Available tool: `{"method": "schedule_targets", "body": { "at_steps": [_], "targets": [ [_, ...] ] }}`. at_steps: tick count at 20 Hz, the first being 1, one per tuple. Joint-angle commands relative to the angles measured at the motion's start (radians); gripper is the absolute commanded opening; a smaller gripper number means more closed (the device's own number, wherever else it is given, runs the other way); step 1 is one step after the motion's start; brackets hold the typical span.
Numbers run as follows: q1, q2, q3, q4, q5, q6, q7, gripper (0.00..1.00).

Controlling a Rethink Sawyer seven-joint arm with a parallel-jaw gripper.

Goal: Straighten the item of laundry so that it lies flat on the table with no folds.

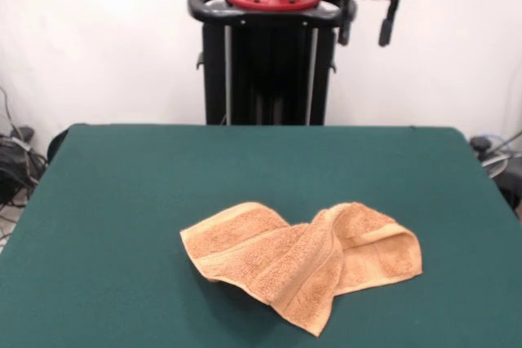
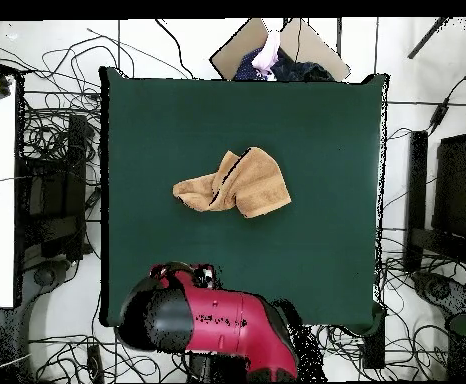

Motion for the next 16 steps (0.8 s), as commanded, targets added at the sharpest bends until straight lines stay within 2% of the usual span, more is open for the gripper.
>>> {"method": "schedule_targets", "body": {
  "at_steps": [1,8,13,16],
  "targets": [
    [-0.031,0.121,0.073,-0.109,-0.003,0.017,0.096,1.00],
    [0.000,0.215,0.018,-0.238,-0.020,-0.004,0.170,1.00],
    [0.031,0.244,-0.039,-0.281,-0.001,-0.018,0.248,1.00],
    [0.009,0.289,-0.028,-0.305,0.016,-0.014,0.235,1.00]
  ]
}}
